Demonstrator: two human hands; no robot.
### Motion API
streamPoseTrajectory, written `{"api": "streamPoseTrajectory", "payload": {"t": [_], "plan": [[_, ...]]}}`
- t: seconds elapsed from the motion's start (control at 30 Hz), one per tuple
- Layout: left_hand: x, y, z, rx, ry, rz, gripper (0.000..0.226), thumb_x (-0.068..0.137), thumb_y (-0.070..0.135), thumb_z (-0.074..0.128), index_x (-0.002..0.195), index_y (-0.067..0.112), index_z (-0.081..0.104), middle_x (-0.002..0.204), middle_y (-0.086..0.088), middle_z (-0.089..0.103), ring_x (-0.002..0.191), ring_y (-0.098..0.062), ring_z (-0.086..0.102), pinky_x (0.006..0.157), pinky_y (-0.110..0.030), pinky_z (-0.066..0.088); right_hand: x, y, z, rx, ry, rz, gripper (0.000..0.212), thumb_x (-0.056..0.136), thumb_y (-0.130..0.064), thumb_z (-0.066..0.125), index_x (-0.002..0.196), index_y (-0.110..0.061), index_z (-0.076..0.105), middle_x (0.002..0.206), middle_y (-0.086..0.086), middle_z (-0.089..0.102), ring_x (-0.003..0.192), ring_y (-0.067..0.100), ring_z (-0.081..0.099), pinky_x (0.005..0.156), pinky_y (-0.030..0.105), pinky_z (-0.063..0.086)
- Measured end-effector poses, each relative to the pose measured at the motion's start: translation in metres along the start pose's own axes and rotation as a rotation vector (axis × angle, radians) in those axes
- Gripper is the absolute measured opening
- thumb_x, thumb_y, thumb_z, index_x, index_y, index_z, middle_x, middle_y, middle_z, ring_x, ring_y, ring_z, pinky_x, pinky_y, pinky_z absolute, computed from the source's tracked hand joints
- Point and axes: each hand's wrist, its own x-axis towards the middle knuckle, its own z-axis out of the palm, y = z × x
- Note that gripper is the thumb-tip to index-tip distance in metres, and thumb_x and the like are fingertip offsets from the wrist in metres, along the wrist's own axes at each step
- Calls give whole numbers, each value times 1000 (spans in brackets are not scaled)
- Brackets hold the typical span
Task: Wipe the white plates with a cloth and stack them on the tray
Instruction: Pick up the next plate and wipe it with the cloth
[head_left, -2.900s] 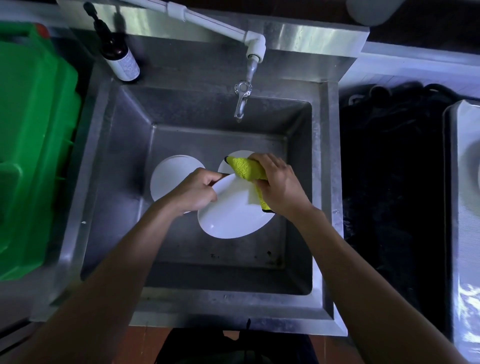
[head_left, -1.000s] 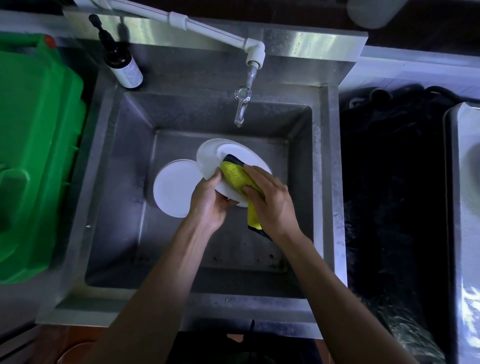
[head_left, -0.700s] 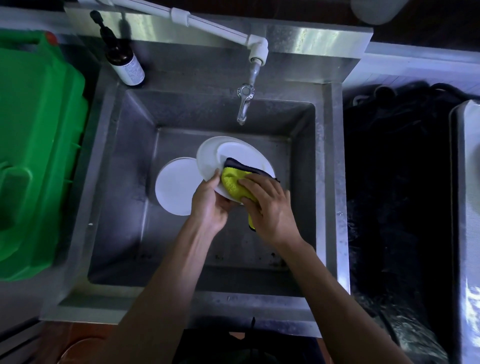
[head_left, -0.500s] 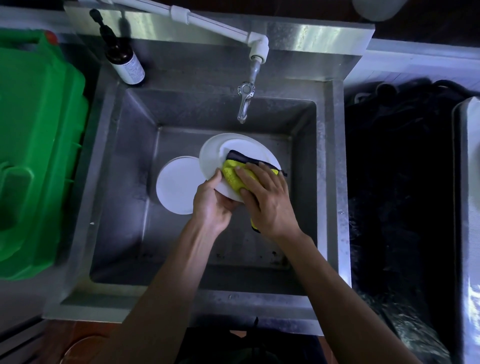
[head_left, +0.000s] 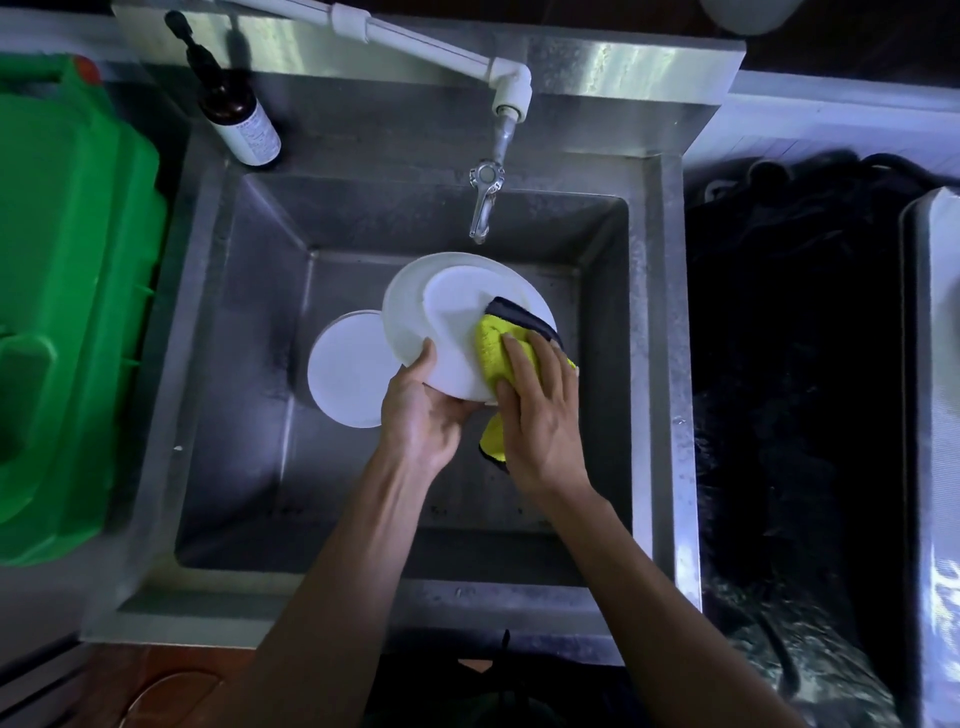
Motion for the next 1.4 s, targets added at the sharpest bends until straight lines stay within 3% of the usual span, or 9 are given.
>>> {"api": "streamPoseTrajectory", "payload": {"t": [0.1,0.2,0.3,0.57,0.8,0.97,1.27,1.4], "plan": [[-2,1,-8,-19,-10,40,45,103,31,53,141,5,52,132,-20,65,122,-40,63,96,-57,55,9,10,-3,101,0,92,46,107,-24,42,152,-19,38,158,7,31,146,27,24,119,53,24],[-5,3,-15,-19,-42,53,41,101,26,57,137,7,55,130,-16,68,119,-36,66,86,-50,59,16,17,-5,196,-17,147,49,105,-30,38,154,-22,35,160,4,27,148,22,20,122,47,21],[-6,8,-21,11,-95,63,39,99,21,58,136,10,57,133,-14,66,123,-37,63,85,-50,59,21,19,-8,278,-25,190,51,104,-33,37,155,-29,32,162,-4,24,150,14,19,123,41,22],[-14,22,-35,154,-210,56,34,99,18,55,132,10,61,134,-14,66,123,-36,63,83,-51,59,44,20,-22,309,-61,192,50,105,-21,43,154,-25,34,159,-3,32,145,17,31,120,44,29],[-20,24,-45,321,-211,-15,42,85,13,67,126,8,64,125,-16,70,113,-34,68,81,-46,62,64,17,-33,228,-105,147,51,103,-16,45,153,-23,38,154,0,38,140,21,37,118,43,30],[-20,18,-46,482,-195,-43,38,78,16,70,116,12,70,115,-12,74,103,-29,71,75,-41,62,65,7,-32,160,-96,31,53,100,-11,48,152,-18,40,154,6,40,140,28,35,118,48,27],[-13,8,-46,523,-160,-52,38,78,19,74,115,9,72,123,-20,69,114,-37,66,95,-57,54,44,-24,-18,6,-130,-364,50,92,-6,52,141,-13,57,148,14,48,141,41,36,114,61,26],[-11,9,-48,508,-167,-19,29,81,18,72,110,13,75,114,-16,72,109,-34,68,84,-47,58,30,-26,-14,80,-213,-384,49,96,-8,47,143,-19,54,154,8,42,149,35,23,117,62,18]]}}
